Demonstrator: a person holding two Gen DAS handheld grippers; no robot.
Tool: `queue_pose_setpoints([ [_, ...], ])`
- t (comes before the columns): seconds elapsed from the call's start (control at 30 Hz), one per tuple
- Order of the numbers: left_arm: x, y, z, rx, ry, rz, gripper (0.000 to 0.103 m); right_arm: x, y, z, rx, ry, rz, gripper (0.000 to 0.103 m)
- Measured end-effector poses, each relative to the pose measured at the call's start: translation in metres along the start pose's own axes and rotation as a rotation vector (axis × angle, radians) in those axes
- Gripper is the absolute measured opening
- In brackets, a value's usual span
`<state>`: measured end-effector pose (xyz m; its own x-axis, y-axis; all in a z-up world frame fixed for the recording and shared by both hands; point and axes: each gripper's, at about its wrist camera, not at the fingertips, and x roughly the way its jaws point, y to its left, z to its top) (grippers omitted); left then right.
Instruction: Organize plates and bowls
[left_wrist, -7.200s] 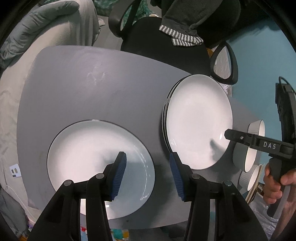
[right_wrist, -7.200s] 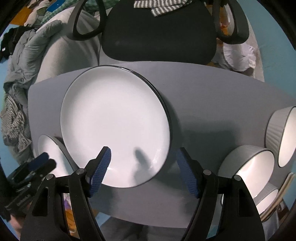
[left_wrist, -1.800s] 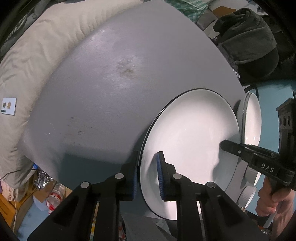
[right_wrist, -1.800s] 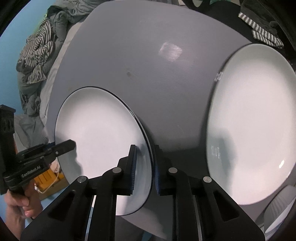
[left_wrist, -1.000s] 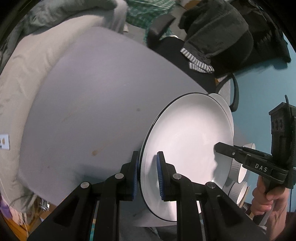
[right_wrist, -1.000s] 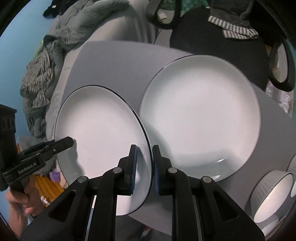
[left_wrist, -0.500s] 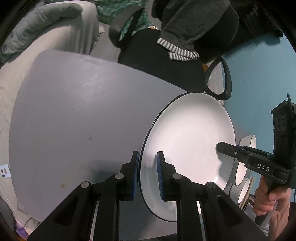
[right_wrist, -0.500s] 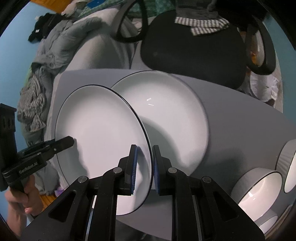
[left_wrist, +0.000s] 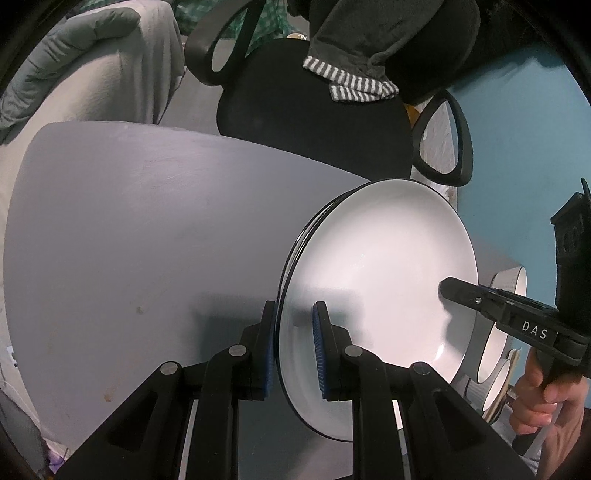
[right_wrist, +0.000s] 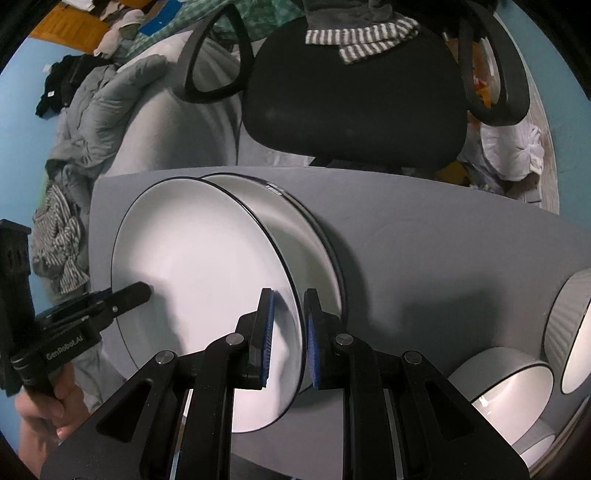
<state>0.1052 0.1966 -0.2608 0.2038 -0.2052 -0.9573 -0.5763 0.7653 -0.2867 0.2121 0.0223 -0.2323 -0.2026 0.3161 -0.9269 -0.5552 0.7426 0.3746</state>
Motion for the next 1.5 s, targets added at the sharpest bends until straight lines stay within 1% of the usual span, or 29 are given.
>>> queue_pose_setpoints([
  [0.2, 0.005, -0.002, 0.004, -0.023, -0.003, 0.008, 0.017, 0.003, -0.003, 0.002, 0.002, 0.009, 0.001, 0.016],
  [0.4, 0.007, -0.007, 0.005, -0.018, -0.012, 0.047, 0.018, 0.007, -0.002, 0.003, -0.003, 0.024, -0.011, 0.016],
  [0.47, 0.011, -0.008, 0.005, -0.026, 0.002, 0.039, 0.026, 0.008, -0.004, 0.004, 0.011, 0.032, -0.016, 0.018],
  [0.53, 0.012, -0.009, 0.004, -0.031, 0.000, 0.033, 0.029, 0.010, -0.006, 0.004, 0.038, 0.044, 0.003, 0.020],
  [0.6, 0.012, -0.012, 0.004, -0.023, -0.004, 0.045, 0.030, 0.009, -0.007, 0.005, 0.054, 0.048, 0.015, 0.024],
  [0.67, 0.013, -0.013, 0.003, -0.017, 0.001, 0.042, 0.036, 0.008, -0.006, 0.006, 0.057, 0.056, 0.017, 0.027],
  [0.77, 0.013, -0.015, 0.002, -0.019, 0.004, 0.042, 0.041, 0.008, -0.002, 0.005, 0.049, 0.065, 0.006, 0.033],
  [0.8, 0.013, -0.014, 0.002, -0.024, 0.007, 0.041, 0.043, 0.007, -0.002, 0.004, 0.057, 0.071, 0.017, 0.038],
  [0.83, 0.012, -0.014, 0.002, -0.030, 0.007, 0.037, 0.048, 0.007, -0.003, 0.004, 0.064, 0.074, 0.026, 0.040],
  [0.87, 0.011, -0.012, 0.001, -0.038, 0.003, 0.032, 0.049, 0.006, -0.004, 0.004, 0.072, 0.079, 0.033, 0.040],
  [0.97, 0.006, -0.009, 0.000, -0.052, -0.009, 0.029, 0.049, 0.004, -0.003, 0.003, 0.078, 0.087, 0.027, 0.042],
  [1.1, 0.001, -0.004, -0.002, -0.069, -0.017, 0.021, 0.051, 0.000, 0.000, 0.002, 0.076, 0.087, 0.022, 0.051],
  [1.23, -0.006, 0.000, -0.008, -0.086, -0.030, 0.008, 0.052, -0.003, 0.000, 0.002, 0.082, 0.081, 0.024, 0.052],
  [1.3, -0.008, 0.000, -0.011, -0.093, -0.036, 0.003, 0.052, -0.004, 0.002, 0.001, 0.079, 0.076, -0.001, 0.059],
  [1.37, -0.012, 0.001, -0.015, -0.091, -0.043, 0.006, 0.052, -0.007, 0.003, 0.001, 0.067, 0.061, -0.048, 0.059],
  [1.43, -0.018, -0.001, -0.019, -0.079, -0.052, 0.016, 0.052, -0.010, 0.003, 0.001, 0.067, 0.054, -0.044, 0.059],
  [1.5, -0.026, -0.005, -0.025, -0.055, -0.070, 0.029, 0.053, -0.015, 0.003, 0.000, 0.065, 0.039, -0.061, 0.059],
])
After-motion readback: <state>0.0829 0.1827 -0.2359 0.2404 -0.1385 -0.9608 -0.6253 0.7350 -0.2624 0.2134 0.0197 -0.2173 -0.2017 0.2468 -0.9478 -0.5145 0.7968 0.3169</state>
